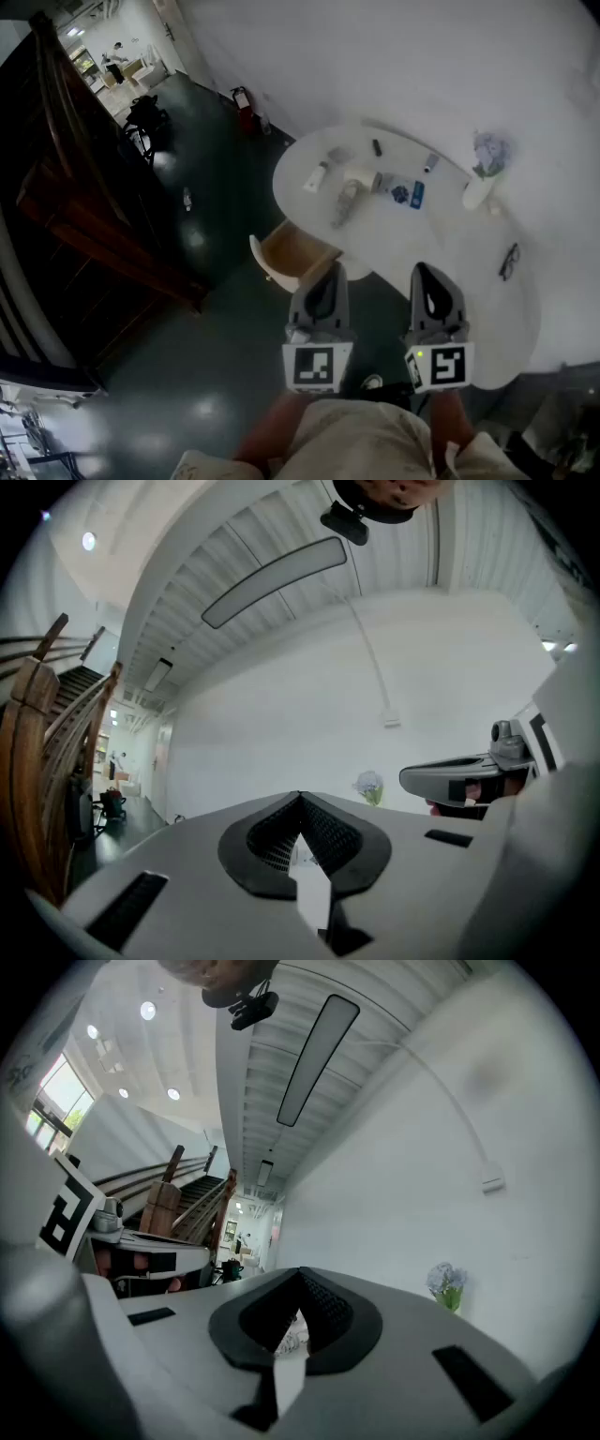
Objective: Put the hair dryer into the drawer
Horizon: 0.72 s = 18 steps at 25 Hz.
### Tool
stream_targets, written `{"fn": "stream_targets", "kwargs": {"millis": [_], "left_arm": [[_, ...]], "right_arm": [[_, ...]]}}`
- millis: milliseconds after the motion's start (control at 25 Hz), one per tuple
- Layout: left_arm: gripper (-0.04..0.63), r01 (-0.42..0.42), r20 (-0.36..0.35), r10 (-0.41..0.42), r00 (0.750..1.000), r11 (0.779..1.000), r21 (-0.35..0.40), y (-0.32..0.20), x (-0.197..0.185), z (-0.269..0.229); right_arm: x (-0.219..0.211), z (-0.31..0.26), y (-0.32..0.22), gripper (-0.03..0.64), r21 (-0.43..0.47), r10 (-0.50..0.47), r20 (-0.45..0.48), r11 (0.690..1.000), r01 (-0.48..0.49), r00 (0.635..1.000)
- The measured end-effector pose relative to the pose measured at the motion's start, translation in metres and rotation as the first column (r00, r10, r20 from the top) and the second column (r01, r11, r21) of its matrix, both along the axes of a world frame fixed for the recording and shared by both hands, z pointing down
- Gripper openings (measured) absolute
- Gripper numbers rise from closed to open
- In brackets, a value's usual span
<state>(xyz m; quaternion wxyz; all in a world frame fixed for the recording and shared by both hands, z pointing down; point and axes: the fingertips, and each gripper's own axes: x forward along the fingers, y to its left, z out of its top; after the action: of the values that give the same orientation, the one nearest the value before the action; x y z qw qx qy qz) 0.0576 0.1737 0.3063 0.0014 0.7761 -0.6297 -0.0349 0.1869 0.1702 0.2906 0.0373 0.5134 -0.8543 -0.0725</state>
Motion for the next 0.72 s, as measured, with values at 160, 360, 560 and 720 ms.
{"fn": "stream_targets", "kwargs": {"millis": [160,360,560,720], "left_arm": [[0.002,0.004,-0.008,-0.004,1.000,1.000,-0.004,-0.002,-0.018,0.002],[0.002,-0.004,-0.017,0.004,1.000,1.000,0.000,-0.006,-0.034,0.003],[0.002,-0.024,-0.021,0.024,0.999,1.000,-0.005,-0.009,-0.048,0.008],[0.002,-0.035,-0.021,0.035,0.999,0.999,0.003,-0.010,-0.058,0.009]], "right_arm": [[-0.016,0.005,0.000,0.003,-0.018,0.001,-0.015,1.000,-0.001,1.000],[-0.035,0.005,-0.004,0.003,-0.003,0.001,-0.024,1.000,-0.001,1.000],[-0.047,0.002,-0.003,0.003,0.009,0.029,0.002,1.000,-0.029,1.000],[-0.056,0.004,-0.002,0.005,0.019,0.041,0.009,0.999,-0.041,0.999]]}}
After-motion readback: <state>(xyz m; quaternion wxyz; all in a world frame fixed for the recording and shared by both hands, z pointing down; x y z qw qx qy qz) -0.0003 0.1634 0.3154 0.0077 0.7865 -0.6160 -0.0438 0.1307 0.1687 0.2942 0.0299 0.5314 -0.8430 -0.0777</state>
